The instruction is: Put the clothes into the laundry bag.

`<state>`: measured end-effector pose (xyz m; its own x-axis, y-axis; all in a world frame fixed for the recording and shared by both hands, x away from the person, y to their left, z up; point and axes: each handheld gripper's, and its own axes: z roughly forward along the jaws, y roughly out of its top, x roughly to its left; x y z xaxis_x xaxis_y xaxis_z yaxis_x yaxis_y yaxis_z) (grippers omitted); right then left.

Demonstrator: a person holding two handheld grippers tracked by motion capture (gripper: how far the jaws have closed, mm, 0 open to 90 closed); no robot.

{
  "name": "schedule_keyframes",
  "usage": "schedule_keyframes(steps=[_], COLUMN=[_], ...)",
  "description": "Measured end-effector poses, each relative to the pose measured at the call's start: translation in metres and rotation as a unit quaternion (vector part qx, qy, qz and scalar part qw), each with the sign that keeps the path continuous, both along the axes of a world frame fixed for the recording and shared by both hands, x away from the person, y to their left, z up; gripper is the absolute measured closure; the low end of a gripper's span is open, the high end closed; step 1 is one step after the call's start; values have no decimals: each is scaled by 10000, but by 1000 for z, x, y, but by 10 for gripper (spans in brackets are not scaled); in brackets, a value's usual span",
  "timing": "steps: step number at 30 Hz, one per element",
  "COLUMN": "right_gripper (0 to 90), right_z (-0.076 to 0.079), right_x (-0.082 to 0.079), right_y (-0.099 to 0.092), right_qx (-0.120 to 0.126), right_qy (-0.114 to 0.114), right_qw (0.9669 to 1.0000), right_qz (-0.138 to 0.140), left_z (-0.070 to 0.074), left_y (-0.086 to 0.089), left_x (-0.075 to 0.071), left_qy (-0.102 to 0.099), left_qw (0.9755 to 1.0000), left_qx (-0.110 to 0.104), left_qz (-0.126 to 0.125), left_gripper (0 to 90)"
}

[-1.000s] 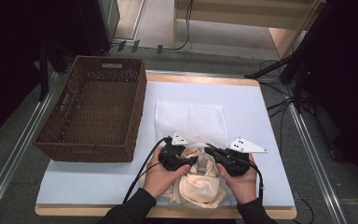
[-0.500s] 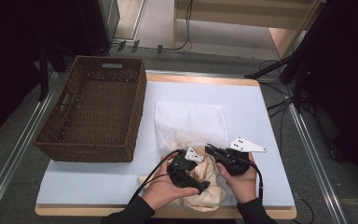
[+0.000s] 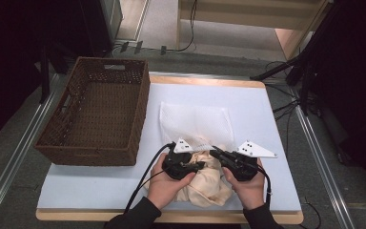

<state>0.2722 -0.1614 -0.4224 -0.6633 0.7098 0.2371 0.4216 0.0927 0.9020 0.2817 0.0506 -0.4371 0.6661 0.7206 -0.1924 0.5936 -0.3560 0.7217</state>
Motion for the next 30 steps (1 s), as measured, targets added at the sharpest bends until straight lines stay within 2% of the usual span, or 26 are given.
schedule_keyframes(steps=[1,2,3,4,8,12,13,16,18,19,21,22,23,24,25,26,27,29,30], right_gripper=[891,891,891,891,891,891,890,890,890,890,890,890,890,890,890,890,890,890,890], right_z=[0,0,-1,-2,-8,-13,-13,-14,-15,-15,-16,-16,-17,-16,-16,-16,-15,-12,-10], right_x=[-1,-1,-1,-1,1,5,5,7,8,8,8,7,7,6,5,5,4,1,0], right_y=[1,2,2,3,1,-3,-4,-4,-2,0,3,4,5,6,7,7,7,7,7], right_qx=[-11,-31,-56,-85,-130,-126,-120,-119,-117,-132,-139,-159,-182,-167,-166,-165,-166,-142,-147], right_qy=[-5,-20,7,10,93,166,172,206,218,235,240,225,223,238,225,210,180,156,115], right_qw=[10000,10000,10000,9999,9999,9998,9998,9997,9997,9996,9996,9996,9996,9996,9996,9996,9997,9997,9998], right_qz=[21,50,59,66,34,-56,-66,-83,-70,-63,-25,-3,20,49,54,75,78,82,65], left_z=[-10,-21,-25,-22,-6,13,16,12,1,-5,-16,-19,-19,-16,-13,-9,-4,7,12], left_y=[-3,-4,-3,-2,6,24,27,25,15,9,0,-3,-5,-6,-7,-7,-5,2,8], left_x=[5,10,13,13,5,-6,-9,-19,-21,-21,-19,-19,-18,-18,-19,-19,-18,-14,-10], left_qy=[139,375,419,437,259,205,209,266,341,402,481,443,447,470,388,372,395,518,516], left_qw=[9997,9991,9991,9990,9993,9971,9965,9952,9938,9934,9935,9933,9927,9931,9935,9937,9942,9950,9954], left_qx=[176,220,100,86,-185,-536,-556,-365,-10,143,448,556,572,468,506,487,344,-208,-484], left_qz=[51,1,37,64,-215,-489,-588,-871,-1055,-1066,-929,-908,-959,-962,-942,-940,-936,-828,-650], left_gripper=[691,677,651,636,480,334,306,221,193,185,215,282,354,464,579,619,641,653,653])
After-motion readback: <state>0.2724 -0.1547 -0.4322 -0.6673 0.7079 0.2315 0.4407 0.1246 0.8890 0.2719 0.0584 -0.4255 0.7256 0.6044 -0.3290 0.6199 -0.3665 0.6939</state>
